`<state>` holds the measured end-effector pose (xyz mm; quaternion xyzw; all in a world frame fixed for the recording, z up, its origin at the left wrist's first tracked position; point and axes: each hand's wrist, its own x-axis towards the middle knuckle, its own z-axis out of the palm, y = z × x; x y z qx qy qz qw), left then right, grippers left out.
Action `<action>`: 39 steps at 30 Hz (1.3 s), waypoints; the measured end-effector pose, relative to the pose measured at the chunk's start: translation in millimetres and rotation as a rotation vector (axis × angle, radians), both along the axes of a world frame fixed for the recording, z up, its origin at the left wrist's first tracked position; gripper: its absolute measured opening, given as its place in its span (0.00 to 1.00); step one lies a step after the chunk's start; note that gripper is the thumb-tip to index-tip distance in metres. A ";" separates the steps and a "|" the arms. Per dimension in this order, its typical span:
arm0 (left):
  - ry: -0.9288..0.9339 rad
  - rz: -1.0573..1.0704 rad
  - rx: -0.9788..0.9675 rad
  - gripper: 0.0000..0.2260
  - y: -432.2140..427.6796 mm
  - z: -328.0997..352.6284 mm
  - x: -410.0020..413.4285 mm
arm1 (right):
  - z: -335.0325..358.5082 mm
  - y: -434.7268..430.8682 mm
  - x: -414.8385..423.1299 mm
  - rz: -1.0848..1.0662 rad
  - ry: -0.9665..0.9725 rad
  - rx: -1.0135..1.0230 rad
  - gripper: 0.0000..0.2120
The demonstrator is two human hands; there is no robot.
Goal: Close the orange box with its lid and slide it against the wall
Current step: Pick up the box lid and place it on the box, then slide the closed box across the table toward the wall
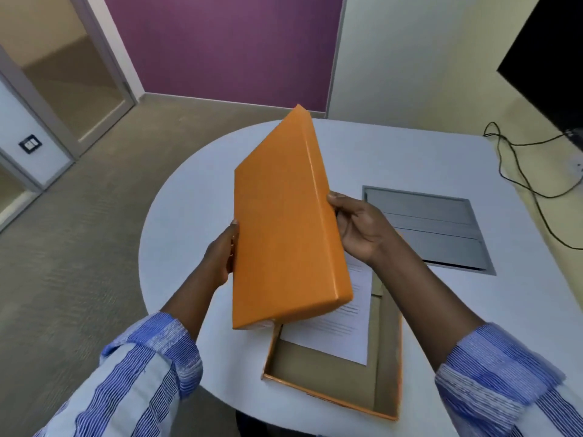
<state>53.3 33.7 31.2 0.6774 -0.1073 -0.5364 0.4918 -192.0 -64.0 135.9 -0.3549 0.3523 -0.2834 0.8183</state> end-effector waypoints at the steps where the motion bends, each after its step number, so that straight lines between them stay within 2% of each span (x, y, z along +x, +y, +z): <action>1: -0.036 -0.031 0.006 0.24 -3.0 0.4 -8.5 | -3.8 -0.7 -16.0 -0.026 0.029 -0.011 0.20; 2: -0.087 -0.045 0.018 0.23 -6.2 1.1 -17.7 | -7.9 -1.0 -31.8 -0.050 0.080 -0.046 0.18; 4: -0.183 -0.050 0.036 0.21 -11.7 2.0 -35.4 | -16.1 0.5 -61.7 -0.086 0.312 -0.216 0.15; 6: -0.307 -0.090 0.037 0.23 -16.2 0.8 -52.9 | -22.5 7.9 -86.4 -0.108 0.572 -0.365 0.16; 7: -0.372 -0.123 0.033 0.25 -18.3 -0.7 -62.0 | -28.5 11.7 -97.0 -0.118 0.626 -0.376 0.16; 9: -0.473 -0.184 0.029 0.27 -19.7 -3.1 -80.1 | -44.1 20.2 -115.3 -0.118 0.681 -0.350 0.21; 12: -0.609 -0.266 0.058 0.26 -19.2 -9.1 -101.6 | -82.2 28.5 -140.8 -0.125 0.707 -0.237 0.39; 14: -0.672 -0.308 0.094 0.27 -16.5 -15.7 -110.3 | -101.5 39.3 -153.5 -0.135 0.716 -0.168 0.43; 17: -0.721 -0.360 0.119 0.29 -9.1 -26.0 -119.6 | -118.0 60.3 -160.9 -0.147 0.674 -0.064 0.42; 22: -0.692 -0.401 0.128 0.34 6.9 -34.0 -124.2 | -134.9 87.2 -152.2 -0.185 0.635 0.052 0.35; 29: -0.592 -0.528 0.088 0.34 23.1 -33.9 -116.3 | -136.6 104.7 -138.3 -0.256 0.734 0.045 0.34; 33: -0.494 -0.554 0.082 0.35 33.2 -33.6 -112.4 | -137.3 111.9 -142.2 -0.270 0.773 0.081 0.39; 36: -0.367 -0.624 0.159 0.36 46.0 -33.3 -108.6 | -132.7 127.9 -145.6 -0.202 0.768 0.123 0.37; 39: -0.262 -0.738 0.299 0.29 64.9 -29.2 -106.7 | -126.9 146.1 -153.9 -0.097 0.814 0.185 0.33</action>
